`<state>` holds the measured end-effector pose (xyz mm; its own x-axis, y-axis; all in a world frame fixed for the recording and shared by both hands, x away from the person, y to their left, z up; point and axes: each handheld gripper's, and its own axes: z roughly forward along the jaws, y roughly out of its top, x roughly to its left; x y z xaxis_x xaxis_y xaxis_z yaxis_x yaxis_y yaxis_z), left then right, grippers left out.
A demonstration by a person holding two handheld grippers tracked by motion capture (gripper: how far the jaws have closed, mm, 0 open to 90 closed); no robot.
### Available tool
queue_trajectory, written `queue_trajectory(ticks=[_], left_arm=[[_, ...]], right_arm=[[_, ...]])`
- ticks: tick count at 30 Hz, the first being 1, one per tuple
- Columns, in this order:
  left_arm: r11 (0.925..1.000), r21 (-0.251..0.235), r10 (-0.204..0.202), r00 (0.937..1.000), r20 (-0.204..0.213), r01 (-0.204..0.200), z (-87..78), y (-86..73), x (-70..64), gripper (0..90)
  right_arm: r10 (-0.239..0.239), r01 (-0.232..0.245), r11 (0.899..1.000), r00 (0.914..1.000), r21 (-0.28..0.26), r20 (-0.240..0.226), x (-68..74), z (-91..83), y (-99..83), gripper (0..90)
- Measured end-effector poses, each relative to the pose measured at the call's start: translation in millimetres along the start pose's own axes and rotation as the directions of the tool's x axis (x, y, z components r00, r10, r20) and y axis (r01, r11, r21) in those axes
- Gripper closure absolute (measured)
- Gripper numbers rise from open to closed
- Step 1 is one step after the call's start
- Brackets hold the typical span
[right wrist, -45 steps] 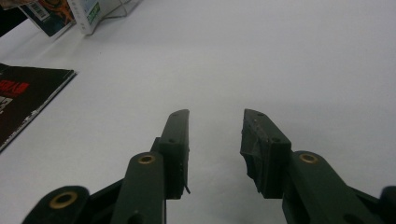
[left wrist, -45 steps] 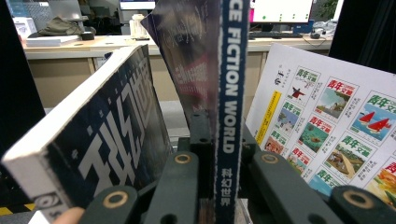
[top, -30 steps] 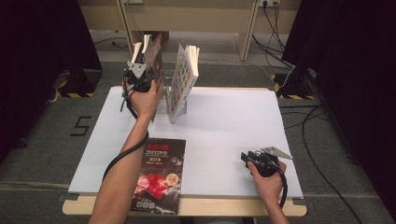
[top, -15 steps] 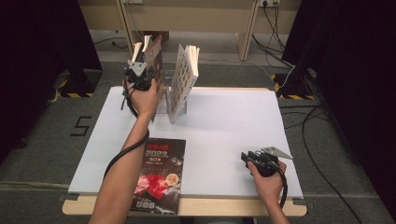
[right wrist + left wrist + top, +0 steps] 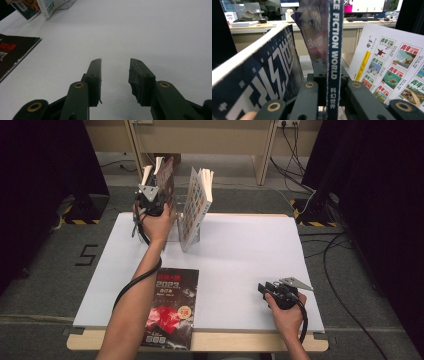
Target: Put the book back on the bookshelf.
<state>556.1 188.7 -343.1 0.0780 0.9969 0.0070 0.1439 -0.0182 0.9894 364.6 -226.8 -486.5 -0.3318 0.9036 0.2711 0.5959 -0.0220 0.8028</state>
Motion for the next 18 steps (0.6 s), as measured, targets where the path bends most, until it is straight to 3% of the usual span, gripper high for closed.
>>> queue_trajectory(ticks=[18], left_arm=[[1.0000, -0.004, 0.005, 0.9996, -0.027, -0.005, 7.5, -8.5, -1.2, 83.5]], right_arm=[[-0.001, 0.001, 1.000, 1.0000, 0.009, -0.007, 0.9, 0.3, -0.3, 63.3]])
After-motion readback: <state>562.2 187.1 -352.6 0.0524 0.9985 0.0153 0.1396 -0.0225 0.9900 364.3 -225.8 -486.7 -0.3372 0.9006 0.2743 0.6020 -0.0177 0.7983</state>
